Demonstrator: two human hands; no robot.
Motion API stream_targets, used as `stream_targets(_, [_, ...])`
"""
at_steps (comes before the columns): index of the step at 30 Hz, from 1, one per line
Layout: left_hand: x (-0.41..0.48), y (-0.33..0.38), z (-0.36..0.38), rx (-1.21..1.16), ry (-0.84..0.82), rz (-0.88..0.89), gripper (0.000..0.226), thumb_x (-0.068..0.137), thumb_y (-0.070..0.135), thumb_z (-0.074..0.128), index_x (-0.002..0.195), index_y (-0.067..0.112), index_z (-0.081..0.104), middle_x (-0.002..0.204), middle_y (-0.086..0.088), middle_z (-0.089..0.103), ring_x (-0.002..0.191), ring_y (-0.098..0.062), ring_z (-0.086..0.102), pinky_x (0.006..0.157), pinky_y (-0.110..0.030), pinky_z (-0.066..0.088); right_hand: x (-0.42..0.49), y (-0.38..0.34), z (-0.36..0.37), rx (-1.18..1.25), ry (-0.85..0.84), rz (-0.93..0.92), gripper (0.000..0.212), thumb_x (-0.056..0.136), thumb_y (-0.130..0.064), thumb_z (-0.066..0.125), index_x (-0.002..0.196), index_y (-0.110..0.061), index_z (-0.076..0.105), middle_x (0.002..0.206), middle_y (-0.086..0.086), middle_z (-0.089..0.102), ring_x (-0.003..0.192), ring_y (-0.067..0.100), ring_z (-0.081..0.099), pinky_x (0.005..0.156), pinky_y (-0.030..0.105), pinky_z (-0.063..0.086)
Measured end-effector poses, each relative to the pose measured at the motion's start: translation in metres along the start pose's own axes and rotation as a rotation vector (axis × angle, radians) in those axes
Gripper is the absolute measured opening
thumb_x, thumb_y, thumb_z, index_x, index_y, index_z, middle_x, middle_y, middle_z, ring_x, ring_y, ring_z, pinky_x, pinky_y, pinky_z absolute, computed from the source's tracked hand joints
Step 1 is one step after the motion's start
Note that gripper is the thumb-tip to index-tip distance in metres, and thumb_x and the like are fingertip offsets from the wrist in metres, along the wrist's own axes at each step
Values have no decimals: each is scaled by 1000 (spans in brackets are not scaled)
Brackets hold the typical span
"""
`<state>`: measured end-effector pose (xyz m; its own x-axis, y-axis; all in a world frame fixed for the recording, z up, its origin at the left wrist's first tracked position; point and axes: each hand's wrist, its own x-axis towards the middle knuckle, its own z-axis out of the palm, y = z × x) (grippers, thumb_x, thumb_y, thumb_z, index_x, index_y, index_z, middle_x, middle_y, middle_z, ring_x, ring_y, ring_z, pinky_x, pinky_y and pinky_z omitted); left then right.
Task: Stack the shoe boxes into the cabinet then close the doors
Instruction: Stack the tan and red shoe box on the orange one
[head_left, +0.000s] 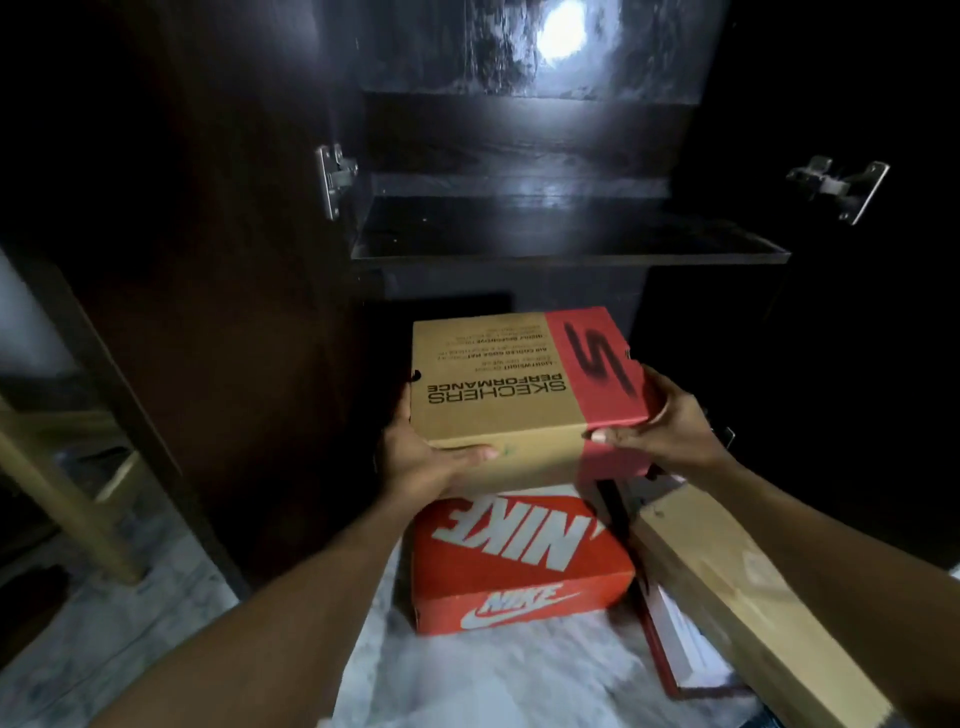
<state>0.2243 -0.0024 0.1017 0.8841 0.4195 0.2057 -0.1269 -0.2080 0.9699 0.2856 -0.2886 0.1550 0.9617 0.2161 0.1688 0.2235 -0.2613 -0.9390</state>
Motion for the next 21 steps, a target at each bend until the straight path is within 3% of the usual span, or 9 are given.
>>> stream_targets(2, [29, 7, 4, -17, 19, -5, 108, 39, 11, 101, 135, 16, 51, 113, 5, 69, 100, -6, 67, 80, -9, 53, 36, -1, 1, -4, -18, -2, 87, 58, -3, 93, 136, -10, 53, 110, -9, 71, 87, -8, 69, 74, 8, 51])
stream_targets(6, [77, -14, 15, -5, 65, -5, 106, 41, 5, 99, 135, 13, 52, 119, -3, 69, 107, -14, 68, 85, -14, 55, 85, 26, 24, 59, -23, 17, 86, 63, 6, 88, 137, -20, 54, 112, -4, 75, 92, 3, 71, 77, 17, 56])
stream_targets(9, [99, -42, 17, -4, 132, -13, 106, 40, -1, 98, 135, 9, 54, 119, -7, 69, 107, -21, 67, 80, -14, 55, 103, 61, 43, 115, -2, 16, 88, 60, -1, 91, 135, -27, 55, 116, -3, 74, 100, 5, 71, 84, 21, 57])
stream_targets(13, [115, -71, 20, -25, 221, -42, 94, 41, -6, 96, 127, 8, 59, 110, -7, 72, 97, -22, 70, 84, -34, 60, 119, 90, 64, 133, 41, -16, 77, 59, -15, 93, 125, -38, 60, 114, -9, 74, 104, 9, 70, 87, 28, 57])
stream_targets(16, [123, -82, 23, -66, 257, -50, 95, 44, 1, 97, 130, 14, 57, 110, -2, 72, 99, -23, 70, 83, -54, 59, 127, 102, 78, 155, 123, -38, 61, 65, -18, 90, 116, -39, 64, 109, -8, 75, 102, 11, 71, 84, 31, 60])
stream_targets(19, [130, -90, 30, -1, 287, 0, 104, 48, 11, 98, 139, 6, 48, 121, -8, 67, 111, -24, 66, 97, -51, 53, 133, 109, 90, 160, 227, 2, 72, 66, -26, 89, 130, -26, 56, 119, -6, 66, 109, 12, 67, 88, 34, 58])
stream_targets(21, [132, -90, 35, 80, 314, 42, 109, 49, 33, 96, 141, 7, 44, 130, -11, 61, 119, -26, 60, 103, -49, 49, 137, 114, 99, 121, 292, 43, 72, 68, -36, 88, 128, -27, 50, 119, -5, 63, 113, 17, 64, 91, 38, 57])
